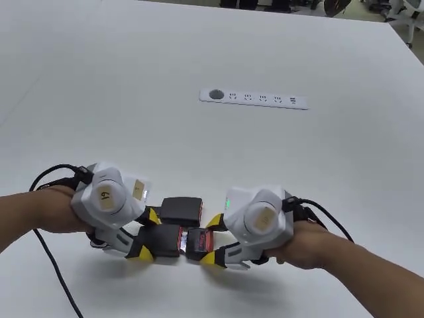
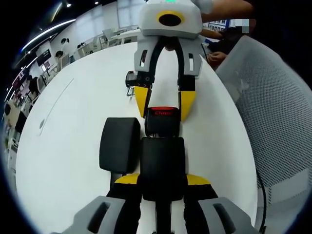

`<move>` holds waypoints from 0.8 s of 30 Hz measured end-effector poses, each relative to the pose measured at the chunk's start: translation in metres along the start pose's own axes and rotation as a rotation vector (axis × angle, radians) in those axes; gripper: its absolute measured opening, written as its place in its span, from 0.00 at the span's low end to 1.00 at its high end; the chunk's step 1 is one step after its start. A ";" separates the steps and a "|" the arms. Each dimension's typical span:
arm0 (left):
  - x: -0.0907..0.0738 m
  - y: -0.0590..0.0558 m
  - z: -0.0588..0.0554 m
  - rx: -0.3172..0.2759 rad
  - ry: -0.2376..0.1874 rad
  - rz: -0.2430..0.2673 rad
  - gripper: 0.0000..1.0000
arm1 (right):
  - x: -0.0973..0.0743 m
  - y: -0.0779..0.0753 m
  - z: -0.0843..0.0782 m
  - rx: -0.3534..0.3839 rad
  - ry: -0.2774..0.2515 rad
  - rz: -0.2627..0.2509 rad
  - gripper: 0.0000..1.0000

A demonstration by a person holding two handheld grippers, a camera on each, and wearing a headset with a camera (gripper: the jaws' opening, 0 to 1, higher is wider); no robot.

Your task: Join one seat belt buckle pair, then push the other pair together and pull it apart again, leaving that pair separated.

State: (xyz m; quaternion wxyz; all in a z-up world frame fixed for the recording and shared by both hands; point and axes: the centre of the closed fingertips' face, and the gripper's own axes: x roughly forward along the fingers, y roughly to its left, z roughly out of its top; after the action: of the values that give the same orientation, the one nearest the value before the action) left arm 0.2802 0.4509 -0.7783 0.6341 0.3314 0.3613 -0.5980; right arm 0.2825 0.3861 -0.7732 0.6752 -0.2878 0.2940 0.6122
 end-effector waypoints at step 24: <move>-0.022 0.007 0.015 -0.049 -0.002 0.054 0.40 | -0.017 -0.001 0.002 -0.049 0.033 -0.027 0.34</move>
State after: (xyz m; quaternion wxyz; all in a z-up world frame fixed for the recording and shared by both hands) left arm 0.2876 0.4501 -0.7514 0.6585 0.3249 0.3658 -0.5719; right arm 0.2821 0.3766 -0.7586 0.6713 -0.3182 0.2860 0.6052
